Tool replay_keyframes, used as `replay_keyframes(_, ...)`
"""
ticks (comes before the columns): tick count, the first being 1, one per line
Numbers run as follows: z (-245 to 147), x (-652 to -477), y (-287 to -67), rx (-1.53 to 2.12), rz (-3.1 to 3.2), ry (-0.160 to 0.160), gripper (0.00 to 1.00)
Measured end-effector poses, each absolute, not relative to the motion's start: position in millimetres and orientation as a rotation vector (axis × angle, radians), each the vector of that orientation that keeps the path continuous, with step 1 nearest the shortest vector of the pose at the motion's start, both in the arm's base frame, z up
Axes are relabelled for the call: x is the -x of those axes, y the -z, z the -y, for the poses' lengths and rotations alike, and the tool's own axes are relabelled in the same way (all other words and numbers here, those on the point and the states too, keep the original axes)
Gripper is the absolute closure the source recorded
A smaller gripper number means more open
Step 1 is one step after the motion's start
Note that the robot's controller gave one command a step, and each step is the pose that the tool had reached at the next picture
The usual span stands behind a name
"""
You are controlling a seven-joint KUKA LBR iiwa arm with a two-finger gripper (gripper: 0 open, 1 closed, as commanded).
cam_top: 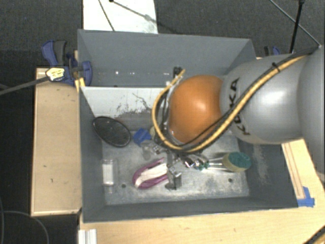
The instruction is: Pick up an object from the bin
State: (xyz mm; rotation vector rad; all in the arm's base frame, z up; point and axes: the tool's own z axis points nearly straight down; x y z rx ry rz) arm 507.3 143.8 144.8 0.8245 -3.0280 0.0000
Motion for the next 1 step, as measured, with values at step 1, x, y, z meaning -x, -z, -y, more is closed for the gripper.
replay_keyframes(1,-151.0,-517.6,-141.9,-0.773,3.051,0.003,0.00)
